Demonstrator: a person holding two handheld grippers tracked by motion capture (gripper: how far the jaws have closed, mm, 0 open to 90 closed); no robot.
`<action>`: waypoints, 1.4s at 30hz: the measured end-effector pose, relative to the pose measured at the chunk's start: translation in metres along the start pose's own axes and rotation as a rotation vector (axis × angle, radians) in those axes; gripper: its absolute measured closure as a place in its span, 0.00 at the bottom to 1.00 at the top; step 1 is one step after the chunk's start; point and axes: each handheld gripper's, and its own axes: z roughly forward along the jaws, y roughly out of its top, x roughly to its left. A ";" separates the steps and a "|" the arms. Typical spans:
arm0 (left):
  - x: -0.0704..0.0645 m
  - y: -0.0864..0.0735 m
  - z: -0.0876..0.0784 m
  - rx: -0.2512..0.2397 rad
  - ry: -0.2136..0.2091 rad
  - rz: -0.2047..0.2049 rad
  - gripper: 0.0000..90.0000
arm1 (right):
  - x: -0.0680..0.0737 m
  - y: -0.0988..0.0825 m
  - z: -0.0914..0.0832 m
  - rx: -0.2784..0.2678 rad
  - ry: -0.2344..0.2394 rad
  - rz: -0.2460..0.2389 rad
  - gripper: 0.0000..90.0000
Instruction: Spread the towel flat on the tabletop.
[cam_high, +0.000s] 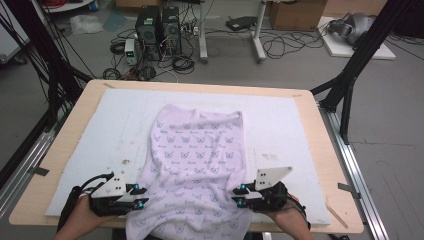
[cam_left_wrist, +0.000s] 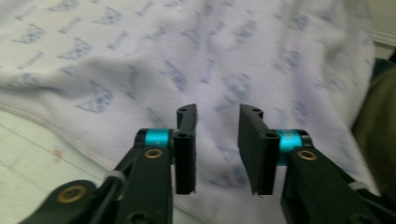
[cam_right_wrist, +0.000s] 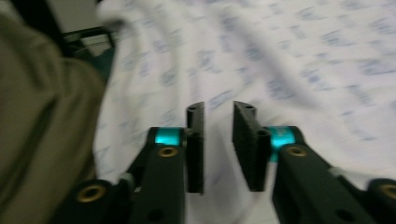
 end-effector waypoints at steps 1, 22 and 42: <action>0.005 0.001 0.004 0.010 0.011 0.000 0.70 | -0.007 0.003 0.009 0.007 -0.015 0.002 0.71; 0.006 -0.014 -0.004 0.029 0.043 -0.032 0.71 | -0.007 -0.013 -0.003 0.021 0.016 0.050 0.77; 0.008 -0.021 -0.008 0.029 0.050 -0.047 0.83 | 0.002 -0.018 0.016 0.105 0.115 0.016 0.93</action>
